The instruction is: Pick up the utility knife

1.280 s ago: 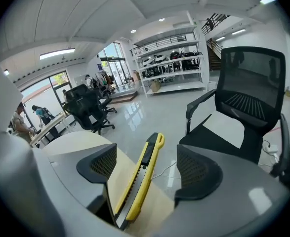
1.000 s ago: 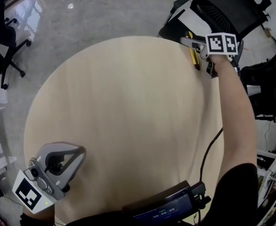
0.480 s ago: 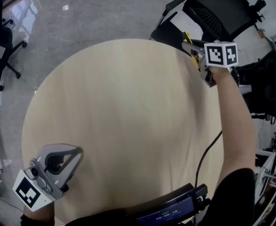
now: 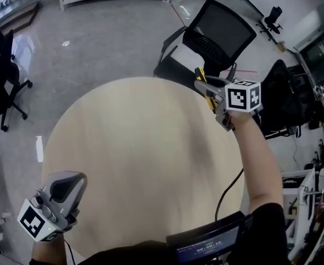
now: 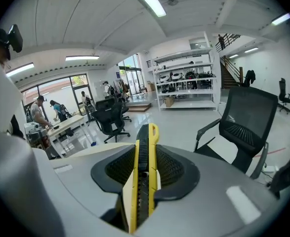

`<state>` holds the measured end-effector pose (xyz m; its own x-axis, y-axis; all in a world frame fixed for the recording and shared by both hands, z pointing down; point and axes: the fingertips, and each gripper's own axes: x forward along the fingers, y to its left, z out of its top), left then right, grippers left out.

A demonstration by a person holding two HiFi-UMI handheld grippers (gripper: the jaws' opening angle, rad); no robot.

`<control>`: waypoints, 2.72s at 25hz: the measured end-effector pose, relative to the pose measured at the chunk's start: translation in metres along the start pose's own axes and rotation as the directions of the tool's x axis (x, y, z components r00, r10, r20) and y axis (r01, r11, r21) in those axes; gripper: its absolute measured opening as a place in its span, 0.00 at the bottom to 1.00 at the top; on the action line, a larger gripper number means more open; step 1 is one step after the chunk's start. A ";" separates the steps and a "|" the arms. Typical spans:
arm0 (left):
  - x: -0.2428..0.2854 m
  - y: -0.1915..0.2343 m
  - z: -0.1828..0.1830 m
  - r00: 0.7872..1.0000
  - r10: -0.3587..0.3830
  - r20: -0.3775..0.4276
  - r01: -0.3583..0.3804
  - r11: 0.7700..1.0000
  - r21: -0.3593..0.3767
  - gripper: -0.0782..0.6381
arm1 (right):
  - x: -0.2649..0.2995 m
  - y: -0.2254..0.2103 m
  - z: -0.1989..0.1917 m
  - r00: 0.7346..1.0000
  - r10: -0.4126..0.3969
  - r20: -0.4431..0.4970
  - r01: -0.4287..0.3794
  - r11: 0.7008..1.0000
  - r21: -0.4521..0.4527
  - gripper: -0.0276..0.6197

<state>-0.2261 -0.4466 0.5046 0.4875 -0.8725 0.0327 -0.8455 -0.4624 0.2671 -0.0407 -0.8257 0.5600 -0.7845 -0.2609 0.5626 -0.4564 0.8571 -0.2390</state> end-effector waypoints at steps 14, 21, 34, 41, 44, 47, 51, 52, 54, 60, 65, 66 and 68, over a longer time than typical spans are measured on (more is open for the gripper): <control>-0.117 -0.071 0.119 0.980 -0.055 0.192 0.046 0.998 0.052 0.10 | -0.154 0.180 0.013 0.988 -0.018 0.156 0.015 1.000 0.021 0.27; -0.196 -0.082 0.124 0.985 -0.107 0.133 0.106 0.994 0.017 0.10 | -0.201 0.295 -0.005 0.969 -0.045 0.245 0.030 0.997 0.065 0.27; -0.252 -0.230 0.140 0.983 -0.108 0.147 0.091 0.989 0.119 0.10 | -0.350 0.405 -0.089 0.921 -0.005 0.389 -0.024 0.997 0.069 0.27; -0.230 -0.336 0.128 0.982 -0.133 0.136 0.112 0.983 0.148 0.10 | -0.432 0.395 -0.175 0.913 0.005 0.407 -0.062 0.990 0.126 0.27; -0.227 -0.366 0.120 0.984 -0.108 0.139 0.084 0.982 0.168 0.10 | -0.456 0.388 -0.207 0.910 0.015 0.414 -0.074 0.989 0.125 0.27; -0.216 -0.389 0.106 0.990 -0.073 0.121 0.053 0.986 0.158 0.10 | -0.470 0.377 -0.233 0.899 0.036 0.437 -0.101 0.987 0.128 0.27; -0.195 -0.429 0.094 0.995 -0.068 0.076 0.056 0.987 0.152 0.10 | -0.486 0.359 -0.267 0.894 0.059 0.444 -0.134 0.981 0.139 0.27; -0.188 -0.438 0.094 0.995 -0.071 0.065 0.060 0.985 0.160 0.10 | -0.490 0.354 -0.272 0.892 0.064 0.447 -0.143 0.979 0.145 0.27; -0.177 -0.451 0.096 0.995 -0.081 0.051 0.071 0.982 0.176 0.10 | -0.496 0.346 -0.279 0.888 0.070 0.455 -0.160 0.973 0.164 0.27; -0.182 -0.458 0.108 0.992 -0.121 0.047 0.108 0.970 0.218 0.10 | -0.499 0.361 -0.278 0.882 0.065 0.468 -0.167 0.970 0.179 0.27; -0.222 -0.427 0.120 0.985 -0.152 0.082 0.132 0.970 0.204 0.10 | -0.488 0.408 -0.248 0.881 0.031 0.472 -0.124 0.978 0.168 0.27; -0.233 -0.419 0.124 0.984 -0.158 0.086 0.138 0.969 0.207 0.10 | -0.482 0.422 -0.241 0.881 0.030 0.473 -0.122 0.979 0.166 0.27; -0.252 -0.404 0.130 0.980 -0.173 0.095 0.149 0.965 0.213 0.10 | -0.471 0.447 -0.230 0.881 0.026 0.472 -0.116 0.980 0.162 0.27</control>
<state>-0.0360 -0.0602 0.2633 0.6033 -0.7905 -0.1057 -0.7899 -0.6106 0.0572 0.2213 -0.2178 0.3709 -0.9014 -0.4173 0.1155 -0.4243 0.7980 -0.4280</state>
